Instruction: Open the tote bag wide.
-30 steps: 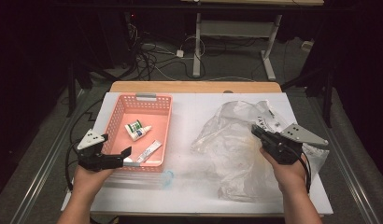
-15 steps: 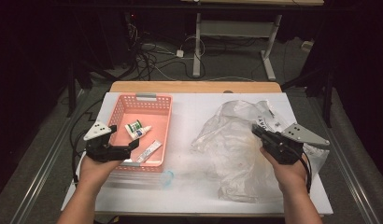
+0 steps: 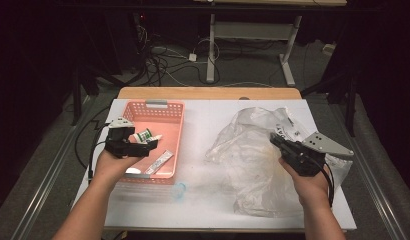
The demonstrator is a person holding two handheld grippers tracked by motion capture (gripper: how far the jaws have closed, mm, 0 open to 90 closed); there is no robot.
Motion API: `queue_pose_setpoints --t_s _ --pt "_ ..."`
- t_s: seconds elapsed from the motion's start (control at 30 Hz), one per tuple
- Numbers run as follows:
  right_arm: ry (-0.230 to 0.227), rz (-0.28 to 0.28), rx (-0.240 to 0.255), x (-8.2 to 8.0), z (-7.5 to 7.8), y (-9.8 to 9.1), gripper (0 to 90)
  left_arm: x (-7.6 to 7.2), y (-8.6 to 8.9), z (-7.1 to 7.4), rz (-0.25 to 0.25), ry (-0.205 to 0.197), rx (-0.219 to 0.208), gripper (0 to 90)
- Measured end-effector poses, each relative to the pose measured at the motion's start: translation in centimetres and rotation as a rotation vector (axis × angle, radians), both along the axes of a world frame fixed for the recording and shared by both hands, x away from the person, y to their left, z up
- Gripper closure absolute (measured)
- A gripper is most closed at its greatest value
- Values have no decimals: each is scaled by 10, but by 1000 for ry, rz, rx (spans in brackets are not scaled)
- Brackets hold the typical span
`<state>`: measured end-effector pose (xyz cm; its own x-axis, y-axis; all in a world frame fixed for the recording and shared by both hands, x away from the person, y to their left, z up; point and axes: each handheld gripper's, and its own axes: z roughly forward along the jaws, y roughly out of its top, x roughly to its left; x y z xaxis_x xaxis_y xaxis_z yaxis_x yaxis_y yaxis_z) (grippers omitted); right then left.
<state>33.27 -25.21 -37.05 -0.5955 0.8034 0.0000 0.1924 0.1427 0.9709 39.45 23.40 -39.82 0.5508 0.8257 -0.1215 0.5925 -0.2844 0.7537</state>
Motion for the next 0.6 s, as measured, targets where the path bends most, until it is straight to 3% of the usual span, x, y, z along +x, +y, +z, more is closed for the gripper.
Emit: queue_pose_setpoints --t_s 0.1,0.13,0.2,0.3,0.33,0.4,0.53,0.6 --pt "-5 1 -3 0 0 0 900 12 -8 -4 -22 76 54 7" --pt "-4 1 -2 0 0 0 900 12 -8 -4 -22 76 54 9" --pt "-7 2 -4 0 0 0 900 21 -14 -9 -45 144 112 20" --pt "-4 3 -1 0 0 0 900 25 -18 -11 -52 187 150 44" --pt "-1 2 1 0 0 0 900 29 -22 -14 -74 235 182 64" --pt "3 1 4 1 -1 0 900 33 -26 -17 -101 280 218 104" --pt "4 3 7 1 -1 0 900 39 -33 -23 -141 367 267 171" --pt "4 4 7 1 -1 0 900 41 -34 -25 -150 384 274 208"
